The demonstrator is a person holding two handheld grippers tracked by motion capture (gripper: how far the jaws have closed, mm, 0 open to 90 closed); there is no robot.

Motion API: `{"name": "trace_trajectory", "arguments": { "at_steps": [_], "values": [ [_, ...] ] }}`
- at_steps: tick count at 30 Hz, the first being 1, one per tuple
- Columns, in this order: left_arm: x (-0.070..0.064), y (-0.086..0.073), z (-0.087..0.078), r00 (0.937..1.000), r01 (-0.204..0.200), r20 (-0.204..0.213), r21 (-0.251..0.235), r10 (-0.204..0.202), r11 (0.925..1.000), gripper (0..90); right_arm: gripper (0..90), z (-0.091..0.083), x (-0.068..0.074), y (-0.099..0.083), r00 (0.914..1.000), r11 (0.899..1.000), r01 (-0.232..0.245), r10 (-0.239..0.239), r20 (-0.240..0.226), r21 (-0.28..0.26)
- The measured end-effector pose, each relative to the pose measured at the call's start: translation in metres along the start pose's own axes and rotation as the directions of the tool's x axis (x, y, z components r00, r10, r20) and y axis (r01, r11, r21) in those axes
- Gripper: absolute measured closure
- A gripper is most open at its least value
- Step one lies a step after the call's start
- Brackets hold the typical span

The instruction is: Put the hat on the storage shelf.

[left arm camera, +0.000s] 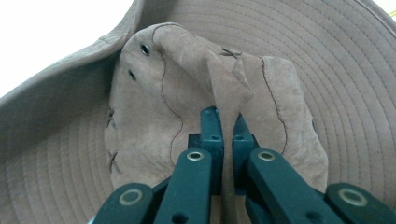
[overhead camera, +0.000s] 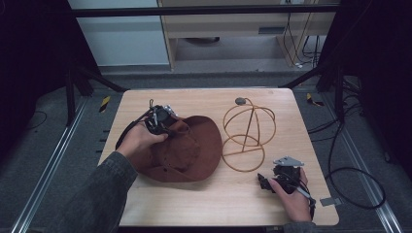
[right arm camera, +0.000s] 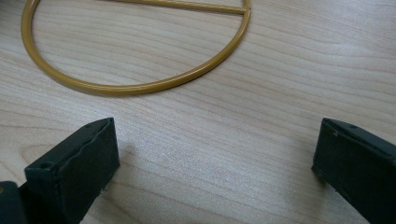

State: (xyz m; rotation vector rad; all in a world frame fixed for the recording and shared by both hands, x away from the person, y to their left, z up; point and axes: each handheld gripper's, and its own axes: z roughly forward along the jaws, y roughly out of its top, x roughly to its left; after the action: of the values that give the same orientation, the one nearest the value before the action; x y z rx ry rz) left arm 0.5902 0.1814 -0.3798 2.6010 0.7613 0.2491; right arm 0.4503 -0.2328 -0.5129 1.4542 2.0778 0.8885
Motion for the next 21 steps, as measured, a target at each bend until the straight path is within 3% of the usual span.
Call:
{"name": "trace_trajectory", "arguments": {
  "at_steps": [11,21],
  "values": [
    [-0.006,0.000,-0.030,0.9986,-0.031,-0.046,-0.075,0.027,0.9967,88.6,0.4,0.000,0.000,0.000,1.0000,1.000,0.001,-0.001,-0.005,0.001],
    [-0.015,-0.005,-0.066,0.9957,-0.070,-0.071,-0.157,0.059,0.9852,88.6,0.4,-0.001,-0.001,-0.001,1.0000,1.000,0.001,-0.001,-0.005,0.001]
  ]
}}
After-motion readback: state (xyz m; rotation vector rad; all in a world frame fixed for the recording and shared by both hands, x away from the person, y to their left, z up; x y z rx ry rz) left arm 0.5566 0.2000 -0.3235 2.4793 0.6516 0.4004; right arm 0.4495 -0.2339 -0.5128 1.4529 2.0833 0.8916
